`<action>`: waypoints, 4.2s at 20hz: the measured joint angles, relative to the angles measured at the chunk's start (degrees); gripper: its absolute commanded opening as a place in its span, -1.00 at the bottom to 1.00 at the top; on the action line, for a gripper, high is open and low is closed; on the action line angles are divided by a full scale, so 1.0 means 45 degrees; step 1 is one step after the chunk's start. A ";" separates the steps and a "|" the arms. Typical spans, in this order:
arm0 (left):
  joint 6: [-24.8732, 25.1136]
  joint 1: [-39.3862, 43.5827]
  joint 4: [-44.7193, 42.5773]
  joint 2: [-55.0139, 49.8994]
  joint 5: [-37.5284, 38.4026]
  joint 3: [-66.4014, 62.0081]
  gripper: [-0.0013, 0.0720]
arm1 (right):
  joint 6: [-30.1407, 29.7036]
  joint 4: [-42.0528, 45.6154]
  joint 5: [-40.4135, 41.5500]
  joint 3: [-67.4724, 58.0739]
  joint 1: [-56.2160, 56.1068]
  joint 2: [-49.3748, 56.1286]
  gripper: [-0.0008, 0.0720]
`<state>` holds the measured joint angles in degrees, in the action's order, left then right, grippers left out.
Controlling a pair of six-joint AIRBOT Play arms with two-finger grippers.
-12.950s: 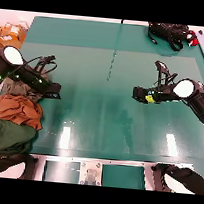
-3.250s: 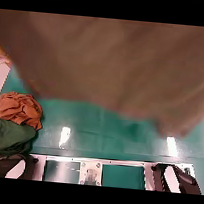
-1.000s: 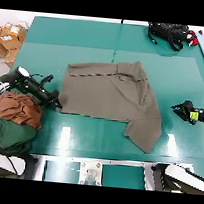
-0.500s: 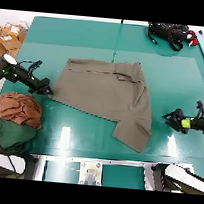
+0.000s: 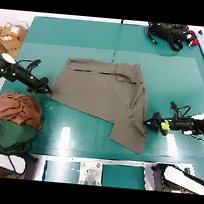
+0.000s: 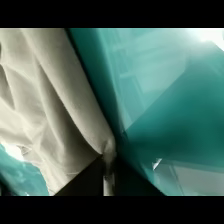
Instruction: Fold the shirts.
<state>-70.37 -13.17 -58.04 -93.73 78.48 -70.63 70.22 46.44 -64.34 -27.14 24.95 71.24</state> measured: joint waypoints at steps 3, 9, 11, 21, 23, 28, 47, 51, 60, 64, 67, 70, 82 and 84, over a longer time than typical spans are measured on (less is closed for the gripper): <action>0.0097 0.0000 0.0005 0.0457 0.0044 -0.0053 -0.90 | -0.0180 -0.0248 0.0097 -0.0437 -0.0301 -0.0121 -0.91; 0.0204 0.0005 0.0282 0.3385 0.0287 -0.1977 -0.90 | -0.0126 -0.1817 -0.1137 -0.4575 -0.0447 -0.2025 -0.92; 0.0219 0.0000 0.0500 0.4750 0.0321 -0.3371 -0.90 | 0.0155 -0.2098 -0.1316 -0.6810 -0.0374 -0.3007 -0.92; 0.0238 0.0000 0.0942 0.9704 -0.1632 -1.0273 -0.90 | 0.1229 -0.1865 0.0631 -1.6286 0.2322 -0.6839 -0.91; 0.0214 0.0000 0.0918 0.9908 -0.1549 -1.0613 -0.90 | 0.1253 -0.1496 0.0869 -1.6937 0.2705 -0.7106 -0.91; 0.0141 0.0005 0.0991 0.9889 -0.1549 -0.8660 -0.90 | 0.1258 -0.0908 0.1039 -1.5392 0.3045 -0.7223 -0.91; 0.2040 0.2317 0.2977 -0.1117 -0.7752 -0.3235 -0.90 | -0.1880 -0.2181 0.4639 -1.1234 -0.0661 0.5455 -0.92; 0.2001 0.2351 0.2535 -0.1836 -0.7509 -0.3186 -0.90 | -0.1069 0.0058 0.3740 -1.1647 -0.0549 0.6139 -0.92; 0.1549 0.2312 0.2191 -0.2686 -0.6159 -0.3167 0.56 | -0.0321 0.2390 0.3041 -1.1511 -0.0471 0.6377 -0.39; 0.0903 0.1996 0.2103 -0.2710 -0.3993 -0.4129 0.55 | 0.0165 0.2565 0.1676 -1.2269 -0.0277 0.5940 -0.18; -0.0325 0.1413 0.1909 -0.2671 -0.0991 -0.5328 -0.90 | 0.0670 0.2841 0.0282 -1.2502 0.0194 0.5047 -0.85; -0.1127 0.1015 0.1467 -0.2079 0.1205 -0.5489 -0.90 | 0.1044 0.3123 -0.0899 -1.1613 0.0816 0.3691 -0.92; -0.3045 0.3240 0.0359 0.6640 -0.2832 0.5887 0.53 | 0.4731 0.5134 -0.1817 -0.0850 0.4444 -0.5357 0.19; -0.3526 0.4211 0.0345 0.6897 -0.4046 0.6912 0.53 | 0.4954 0.4881 -0.1515 0.0350 0.4459 -0.5727 0.19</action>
<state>-86.24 5.78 -56.49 -62.70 60.27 -39.53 92.51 68.40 -71.16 -25.56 45.01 45.47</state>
